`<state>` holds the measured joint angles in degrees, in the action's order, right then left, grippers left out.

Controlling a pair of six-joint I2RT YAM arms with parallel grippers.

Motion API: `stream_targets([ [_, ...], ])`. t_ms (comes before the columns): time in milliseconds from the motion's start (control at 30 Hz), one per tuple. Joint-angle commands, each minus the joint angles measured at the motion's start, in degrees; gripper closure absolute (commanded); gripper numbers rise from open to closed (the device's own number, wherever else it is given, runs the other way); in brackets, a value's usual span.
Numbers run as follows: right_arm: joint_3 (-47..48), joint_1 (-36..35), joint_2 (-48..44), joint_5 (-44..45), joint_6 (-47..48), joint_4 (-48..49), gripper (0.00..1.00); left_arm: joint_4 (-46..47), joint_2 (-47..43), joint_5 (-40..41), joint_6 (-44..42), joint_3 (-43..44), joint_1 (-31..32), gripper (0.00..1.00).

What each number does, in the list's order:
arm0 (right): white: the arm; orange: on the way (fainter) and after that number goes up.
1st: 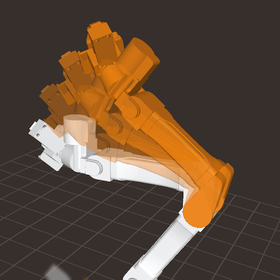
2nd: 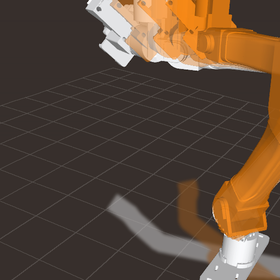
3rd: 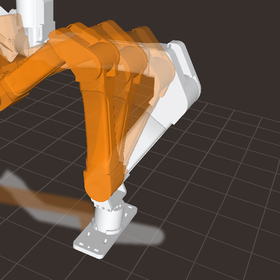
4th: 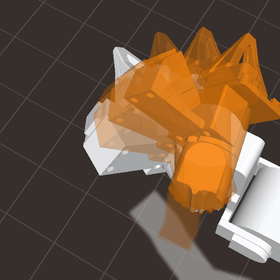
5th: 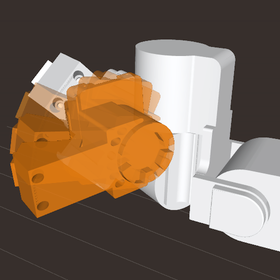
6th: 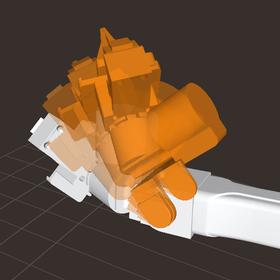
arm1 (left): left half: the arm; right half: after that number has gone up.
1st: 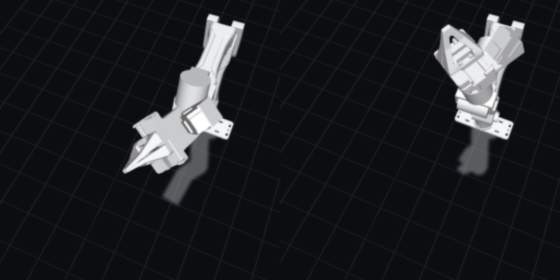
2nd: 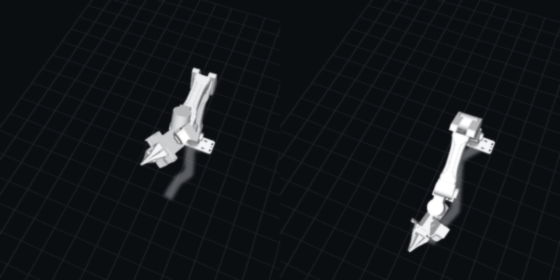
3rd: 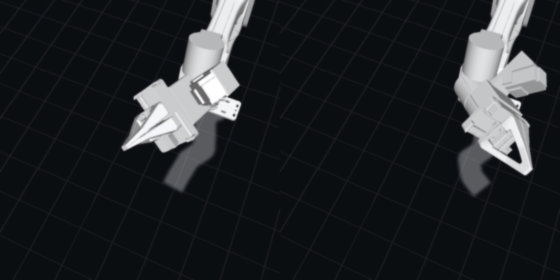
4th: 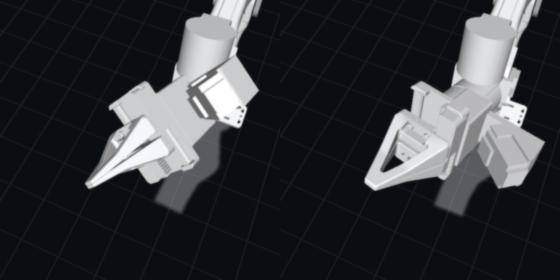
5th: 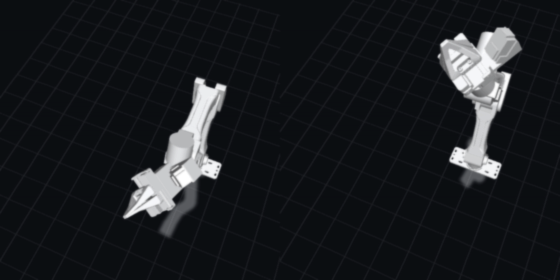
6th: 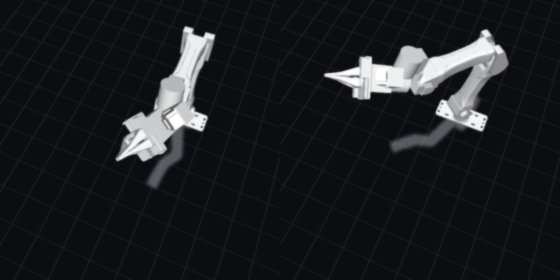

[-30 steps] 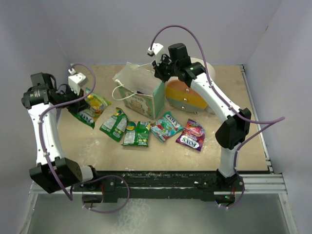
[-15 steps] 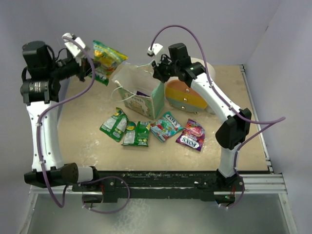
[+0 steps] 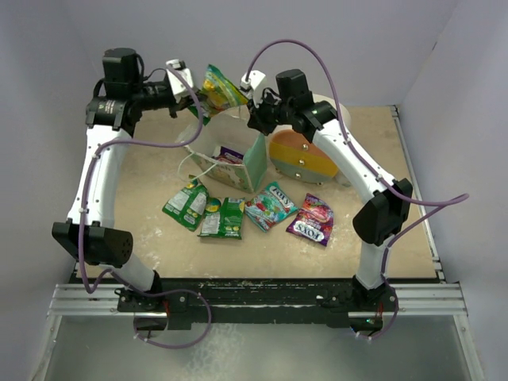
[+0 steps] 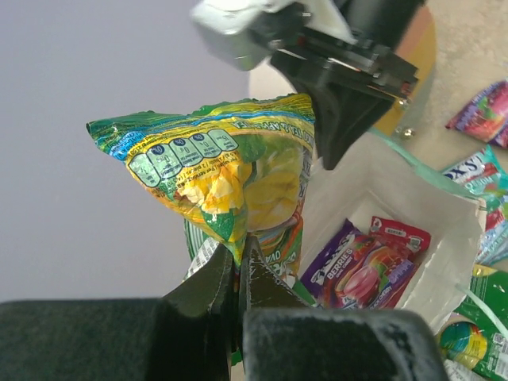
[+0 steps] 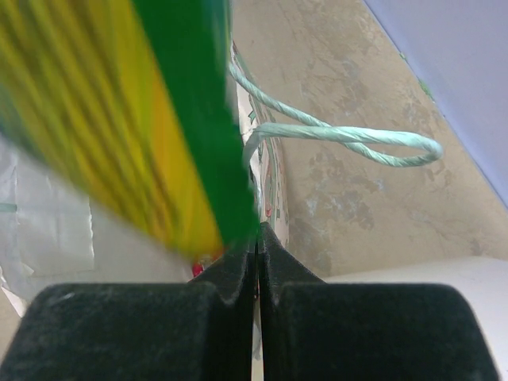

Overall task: Place the snacks into the paper bag
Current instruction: Place the snack in the paper bag.

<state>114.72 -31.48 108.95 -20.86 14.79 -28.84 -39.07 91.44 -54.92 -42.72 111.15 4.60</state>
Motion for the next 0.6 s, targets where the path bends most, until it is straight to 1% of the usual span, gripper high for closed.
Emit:
stream_targets([
  [0, 0.2, -0.1, -2.5, -1.3, 0.9, 1.7, 1.00, -3.7, 0.2, -3.6, -13.9, 1.9, 3.0, 1.00],
  [300, -0.1, 0.3, -2.4, 0.1, 1.4, 1.7, 1.00, -9.3, 0.1, -3.7, -25.0, -1.9, 3.9, 1.00],
  [533, 0.5, 0.9, -1.1, -0.1, 1.6, 1.5, 1.00, -12.8, 0.2, -3.6, -31.9, -3.9, 3.9, 1.00],
  [567, 0.6, 0.9, -0.8, -0.1, 1.5, 1.4, 1.00, -13.9, 0.6, -3.8, -34.3, -3.8, 3.9, 1.00],
])
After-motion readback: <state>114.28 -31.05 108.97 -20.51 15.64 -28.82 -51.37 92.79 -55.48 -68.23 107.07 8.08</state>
